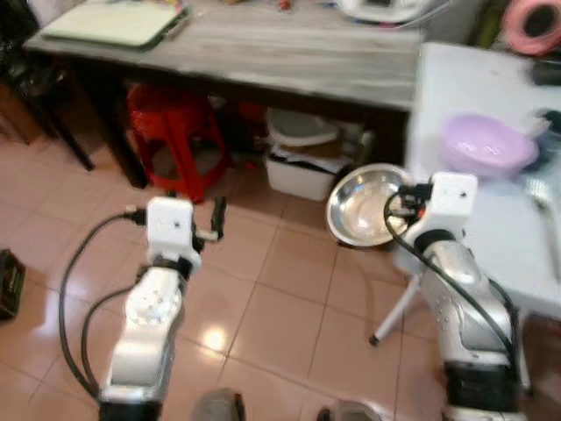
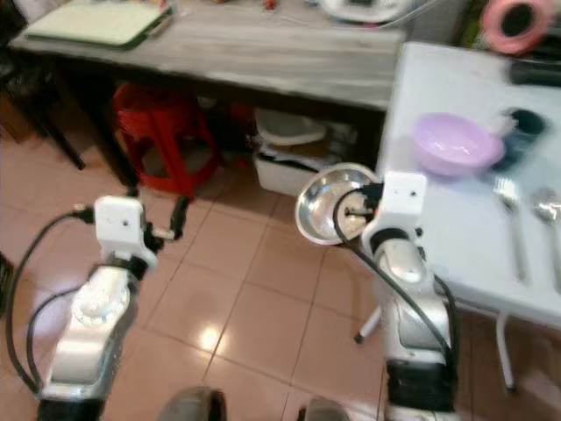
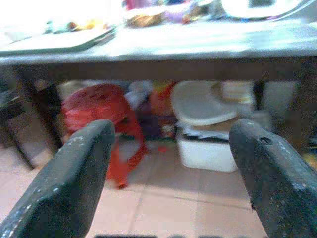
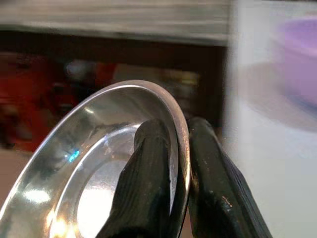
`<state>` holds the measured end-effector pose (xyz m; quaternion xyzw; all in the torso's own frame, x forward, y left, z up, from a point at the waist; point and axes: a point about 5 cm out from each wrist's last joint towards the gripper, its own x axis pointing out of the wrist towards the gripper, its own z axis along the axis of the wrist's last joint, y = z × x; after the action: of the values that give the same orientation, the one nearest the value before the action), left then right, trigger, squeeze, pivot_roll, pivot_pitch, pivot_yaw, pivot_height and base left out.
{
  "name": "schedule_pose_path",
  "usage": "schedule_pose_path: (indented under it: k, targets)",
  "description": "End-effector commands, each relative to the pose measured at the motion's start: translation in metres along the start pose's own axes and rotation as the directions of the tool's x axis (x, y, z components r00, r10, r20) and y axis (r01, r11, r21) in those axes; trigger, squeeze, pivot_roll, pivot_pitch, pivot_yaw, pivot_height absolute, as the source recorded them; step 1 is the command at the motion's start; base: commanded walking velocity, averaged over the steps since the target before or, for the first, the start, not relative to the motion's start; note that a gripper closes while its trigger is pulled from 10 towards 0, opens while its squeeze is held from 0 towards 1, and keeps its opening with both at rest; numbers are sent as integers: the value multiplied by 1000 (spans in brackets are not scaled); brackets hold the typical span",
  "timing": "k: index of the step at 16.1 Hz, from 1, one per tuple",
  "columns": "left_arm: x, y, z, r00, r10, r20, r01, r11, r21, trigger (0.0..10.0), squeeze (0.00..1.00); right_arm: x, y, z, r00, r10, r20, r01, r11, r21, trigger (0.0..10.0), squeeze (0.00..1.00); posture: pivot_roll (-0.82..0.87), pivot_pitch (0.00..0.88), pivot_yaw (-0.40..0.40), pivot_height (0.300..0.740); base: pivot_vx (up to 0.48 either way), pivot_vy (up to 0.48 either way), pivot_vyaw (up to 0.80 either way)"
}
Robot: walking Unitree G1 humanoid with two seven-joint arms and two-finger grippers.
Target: Setting the table
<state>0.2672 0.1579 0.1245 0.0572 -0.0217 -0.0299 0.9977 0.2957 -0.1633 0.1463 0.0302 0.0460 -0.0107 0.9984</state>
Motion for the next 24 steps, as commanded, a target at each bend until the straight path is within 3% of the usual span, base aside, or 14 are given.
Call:
schedule_pose_path:
  k: [1, 4, 11, 20, 24]
  targets:
    - [2, -3, 2, 1000, -5, 12, 5, 1000, -11, 10000, 0, -2, -5, 3, 1000, -11, 20, 11, 1000, -10, 10000, 0, -13, 92, 11, 740, 442, 0, 0]
    - [1, -4, 0, 1000, 3, 8, -3, 998, -55, 10000, 0, -1, -6, 2, 1000, -8, 16, 8, 1000, -12, 10000, 0, -18, 91, 6, 740, 430, 0, -379]
    - [4, -3, 2, 1000, 9, 26, -8, 999, -45, 10000, 0, 1, -3, 3, 1000, 14, 22, -14, 1000, -6, 10000, 0, -20, 87, 0, 740, 414, 242, -730]
    - [4, -4, 3, 999, 7, 38, -5, 998, -55, 10000, 0, -1, -4, 2, 999, 21, 25, -20, 1000, -22, 10000, 0, -27, 96, -2, 740, 380, 291, 0]
    - [4, -6, 5, 998, -5, 58, 4, 1000, 6, 10000, 0, 1, -3, 3, 999, 26, 33, -25, 999, -25, 10000, 0, -25, 96, -1, 740, 428, 148, 0]
